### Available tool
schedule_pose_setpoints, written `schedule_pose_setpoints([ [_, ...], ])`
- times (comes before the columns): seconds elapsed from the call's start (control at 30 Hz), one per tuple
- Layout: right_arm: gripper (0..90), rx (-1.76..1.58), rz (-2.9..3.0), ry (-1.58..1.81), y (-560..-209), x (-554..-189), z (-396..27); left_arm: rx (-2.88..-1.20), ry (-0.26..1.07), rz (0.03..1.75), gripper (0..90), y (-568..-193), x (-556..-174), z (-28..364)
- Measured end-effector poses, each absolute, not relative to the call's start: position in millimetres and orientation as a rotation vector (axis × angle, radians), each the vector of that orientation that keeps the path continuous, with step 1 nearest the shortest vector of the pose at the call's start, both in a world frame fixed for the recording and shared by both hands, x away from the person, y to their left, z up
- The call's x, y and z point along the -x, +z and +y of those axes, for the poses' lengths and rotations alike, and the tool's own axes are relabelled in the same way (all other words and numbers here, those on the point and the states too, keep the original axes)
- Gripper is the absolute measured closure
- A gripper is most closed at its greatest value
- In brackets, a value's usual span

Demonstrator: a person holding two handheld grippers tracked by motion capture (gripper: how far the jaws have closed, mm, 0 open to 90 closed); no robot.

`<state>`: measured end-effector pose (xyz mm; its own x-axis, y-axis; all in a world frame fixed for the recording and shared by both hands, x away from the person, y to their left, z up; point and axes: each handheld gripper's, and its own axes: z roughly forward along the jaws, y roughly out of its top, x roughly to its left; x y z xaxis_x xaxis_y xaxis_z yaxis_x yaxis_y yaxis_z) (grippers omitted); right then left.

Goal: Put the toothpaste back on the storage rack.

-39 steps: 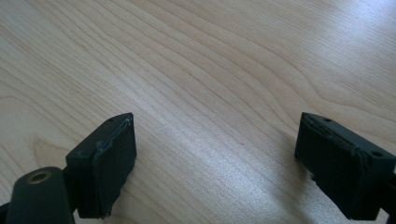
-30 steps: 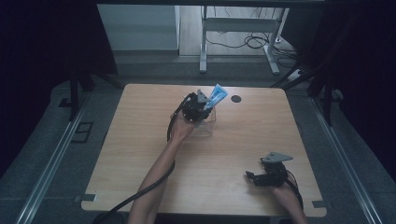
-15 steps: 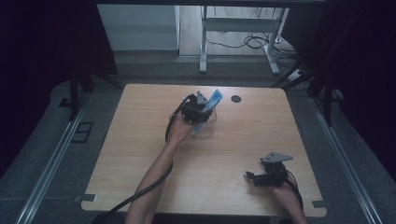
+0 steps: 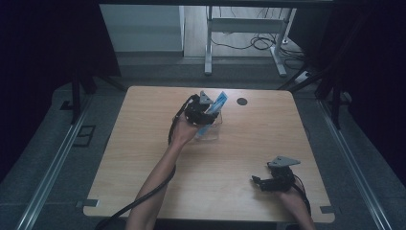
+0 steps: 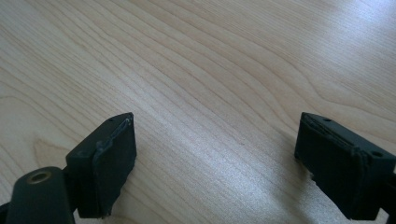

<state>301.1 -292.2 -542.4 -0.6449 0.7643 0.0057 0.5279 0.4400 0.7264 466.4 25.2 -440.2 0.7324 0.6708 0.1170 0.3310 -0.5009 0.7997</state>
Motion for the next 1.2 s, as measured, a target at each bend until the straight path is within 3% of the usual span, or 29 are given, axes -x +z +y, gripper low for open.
schedule_pose_setpoints([
  [0.53,12.5,-1.106,2.372,1.024,-542,-301,-292,-2.108,0.452,0.791,22.4,-435,-460,28],
  [1.2,12.6,-1.107,2.373,1.025,-542,-301,-292,-2.106,0.371,0.785,17.4,-434,-447,34],
])
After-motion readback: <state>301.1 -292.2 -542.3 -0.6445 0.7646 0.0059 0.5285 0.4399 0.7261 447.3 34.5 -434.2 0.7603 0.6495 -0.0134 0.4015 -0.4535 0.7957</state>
